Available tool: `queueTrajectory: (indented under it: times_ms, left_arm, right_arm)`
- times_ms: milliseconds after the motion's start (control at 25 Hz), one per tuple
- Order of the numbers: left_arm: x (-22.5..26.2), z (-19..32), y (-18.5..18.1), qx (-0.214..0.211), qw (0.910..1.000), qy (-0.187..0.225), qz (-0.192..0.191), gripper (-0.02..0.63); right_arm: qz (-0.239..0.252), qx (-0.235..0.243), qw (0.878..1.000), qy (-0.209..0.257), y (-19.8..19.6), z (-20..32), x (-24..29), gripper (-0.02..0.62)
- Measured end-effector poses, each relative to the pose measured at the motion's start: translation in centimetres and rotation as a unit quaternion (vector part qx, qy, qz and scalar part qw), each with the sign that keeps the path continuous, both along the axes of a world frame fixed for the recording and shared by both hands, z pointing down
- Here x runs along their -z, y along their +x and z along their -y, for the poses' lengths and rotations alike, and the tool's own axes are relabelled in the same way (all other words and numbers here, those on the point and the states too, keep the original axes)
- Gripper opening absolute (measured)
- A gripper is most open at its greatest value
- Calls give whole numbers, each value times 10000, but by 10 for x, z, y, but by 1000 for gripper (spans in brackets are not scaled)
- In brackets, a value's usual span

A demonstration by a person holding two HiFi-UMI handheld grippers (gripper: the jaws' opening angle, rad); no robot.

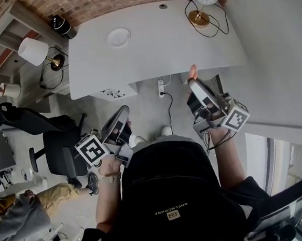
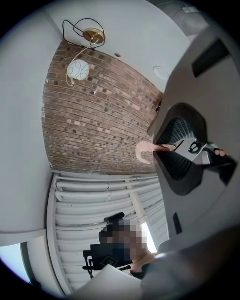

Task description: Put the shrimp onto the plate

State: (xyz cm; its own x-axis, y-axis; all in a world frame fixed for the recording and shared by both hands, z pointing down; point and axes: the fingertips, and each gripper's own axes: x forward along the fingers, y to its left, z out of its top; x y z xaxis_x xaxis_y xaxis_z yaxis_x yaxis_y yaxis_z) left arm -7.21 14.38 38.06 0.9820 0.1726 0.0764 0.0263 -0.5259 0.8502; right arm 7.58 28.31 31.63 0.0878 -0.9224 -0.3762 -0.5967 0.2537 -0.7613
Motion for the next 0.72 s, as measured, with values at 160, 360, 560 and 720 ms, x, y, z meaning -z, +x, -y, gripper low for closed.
queueTrajectory:
  times_ms: [160,360,560,720]
  left_arm:
    - [-3,-11,3,65,9999,34,127,5]
    - [-4,-21,6,128,9997,72,192,5]
    - [-2,-31,15,111,9998,101,125,5]
    - [-2,-33,18,86,9998,120,125,5]
  right_arm:
    - [20,122,9999,5,7,-10,-10,43]
    - [1,145,9998,-101,11,-21,-23,43]
    - [17,192,9998,-73,16,-29,-27,43]
    - [-25,145,9999,-57,21,-33,-23,43]
